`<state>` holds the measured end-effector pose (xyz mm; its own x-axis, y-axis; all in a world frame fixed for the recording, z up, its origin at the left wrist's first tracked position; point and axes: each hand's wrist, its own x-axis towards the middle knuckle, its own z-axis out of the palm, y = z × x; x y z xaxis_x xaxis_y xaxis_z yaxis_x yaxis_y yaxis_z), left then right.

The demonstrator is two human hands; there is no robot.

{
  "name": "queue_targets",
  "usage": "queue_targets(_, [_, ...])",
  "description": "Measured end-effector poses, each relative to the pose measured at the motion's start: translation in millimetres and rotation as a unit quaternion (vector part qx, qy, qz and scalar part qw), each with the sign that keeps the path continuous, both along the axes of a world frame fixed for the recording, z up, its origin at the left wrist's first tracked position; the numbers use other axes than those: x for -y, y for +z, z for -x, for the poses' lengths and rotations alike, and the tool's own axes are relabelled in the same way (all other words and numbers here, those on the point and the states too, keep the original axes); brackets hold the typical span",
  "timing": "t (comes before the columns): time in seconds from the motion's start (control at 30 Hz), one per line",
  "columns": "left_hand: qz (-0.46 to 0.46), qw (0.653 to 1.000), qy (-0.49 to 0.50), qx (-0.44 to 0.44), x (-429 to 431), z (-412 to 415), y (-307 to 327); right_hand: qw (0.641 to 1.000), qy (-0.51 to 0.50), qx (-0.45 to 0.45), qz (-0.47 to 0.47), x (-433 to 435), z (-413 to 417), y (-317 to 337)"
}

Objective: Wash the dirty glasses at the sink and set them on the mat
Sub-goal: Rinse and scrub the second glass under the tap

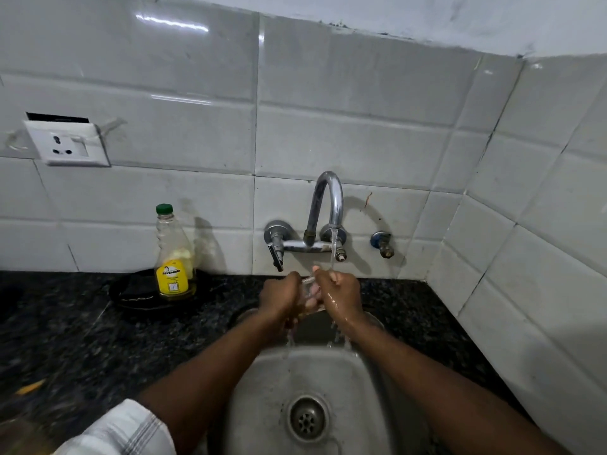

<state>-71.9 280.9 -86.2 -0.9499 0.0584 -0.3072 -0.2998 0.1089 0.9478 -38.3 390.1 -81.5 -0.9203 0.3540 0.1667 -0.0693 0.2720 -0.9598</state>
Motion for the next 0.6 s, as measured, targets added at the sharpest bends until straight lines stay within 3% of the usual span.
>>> queue_targets(0.07, [0.08,0.968,0.082,-0.222,-0.7,-6.6,-5.5,0.998,-0.027,0.022,0.057,2.8,7.2,0.0])
queue_targets(0.1, [0.102,0.947,0.092,-0.291,-1.6,-9.9,-6.7,0.997,-0.033,0.018,0.066,3.4,9.5,1.5])
queue_targets(0.13, [0.115,0.943,0.09,-0.301,-1.6,-8.6,-6.6,0.998,-0.026,0.011,0.054,3.2,9.9,2.4])
queue_targets(0.17, [0.103,0.96,0.075,-0.249,-0.1,-2.0,-3.7,1.0,-0.01,0.0,0.024,3.5,8.4,3.4])
queue_targets(0.23, [0.013,0.999,-0.002,-0.04,5.5,7.3,3.7,0.997,0.018,-0.005,-0.07,5.0,1.9,6.9])
queue_targets(0.27, [-0.029,0.998,-0.039,0.04,7.9,6.2,7.6,0.995,0.021,-0.003,-0.1,4.9,-0.8,8.6])
queue_targets(0.3, [-0.042,0.997,-0.042,0.053,7.9,4.5,8.6,0.994,0.016,-0.003,-0.104,4.7,-1.6,9.0])
queue_targets(0.37, [0.009,0.996,0.043,-0.071,2.3,2.0,2.7,0.999,-0.015,0.008,-0.05,6.0,3.6,8.7])
queue_targets(0.43, [0.064,0.955,0.148,-0.247,-1.1,-6.3,-4.6,0.998,-0.043,0.021,0.027,8.8,10.2,12.8])
queue_targets(0.47, [0.068,0.946,0.169,-0.268,-2.4,-5.7,-10.0,0.999,-0.036,0.013,0.033,8.9,11.0,13.1])
queue_targets(0.5, [0.042,0.96,0.162,-0.225,-1.2,-1.7,-10.9,1.0,-0.016,-0.004,0.003,7.7,11.3,11.7])
queue_targets(0.57, [-0.062,0.995,0.08,-0.02,2.7,5.3,-7.7,0.993,0.032,-0.032,-0.111,6.2,7.3,9.8])
queue_targets(0.6, [-0.117,0.991,0.033,0.062,5.1,5.6,-6.2,0.987,0.049,-0.035,-0.146,4.1,5.9,8.5])
